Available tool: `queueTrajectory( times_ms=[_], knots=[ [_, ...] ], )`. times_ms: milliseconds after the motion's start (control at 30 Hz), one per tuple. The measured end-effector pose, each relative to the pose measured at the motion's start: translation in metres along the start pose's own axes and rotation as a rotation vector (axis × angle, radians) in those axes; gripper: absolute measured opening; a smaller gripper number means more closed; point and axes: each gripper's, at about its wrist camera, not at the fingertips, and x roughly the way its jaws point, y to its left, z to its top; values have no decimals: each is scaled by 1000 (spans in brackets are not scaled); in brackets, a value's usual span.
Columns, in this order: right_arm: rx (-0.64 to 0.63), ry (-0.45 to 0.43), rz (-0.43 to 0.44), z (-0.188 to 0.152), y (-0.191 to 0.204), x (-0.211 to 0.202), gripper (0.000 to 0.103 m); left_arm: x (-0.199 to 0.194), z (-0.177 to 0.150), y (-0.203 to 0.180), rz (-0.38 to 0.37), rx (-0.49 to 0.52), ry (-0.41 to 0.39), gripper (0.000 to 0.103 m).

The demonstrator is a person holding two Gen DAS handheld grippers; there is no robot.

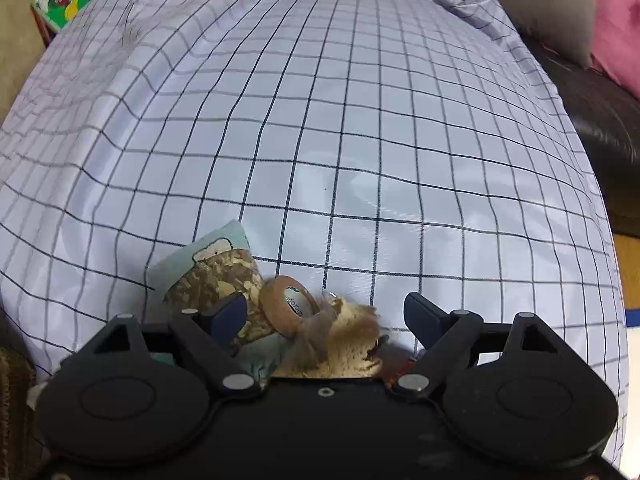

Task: Organize soft objects
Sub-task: 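Move the right tool down to the brown tape roll in the pile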

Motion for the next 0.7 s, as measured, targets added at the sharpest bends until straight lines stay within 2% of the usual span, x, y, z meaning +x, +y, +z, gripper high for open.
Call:
queueTrajectory(
  times_ms=[133, 233, 433, 500, 567, 700],
  knots=[
    [-97, -1, -53, -3, 9, 10, 85, 3, 2, 0, -1, -6, 6, 97],
    [-150, -48, -111, -1, 9, 13, 85, 5, 1, -1, -1, -3, 11, 97],
    [-74, -91, -234, 13, -28, 11, 84, 7, 0, -4, 1, 5, 15, 97],
    [-40, -95, -219, 14, -38, 8, 84, 7, 0, -4, 1, 6, 14, 97],
    [-10, -96, -167, 15, -44, 4, 84, 7, 0, -5, 2, 5, 12, 97],
    [-13, -58, -71, 16, -33, 7, 84, 7, 1, -5, 1, 0, 15, 97]
  ],
)
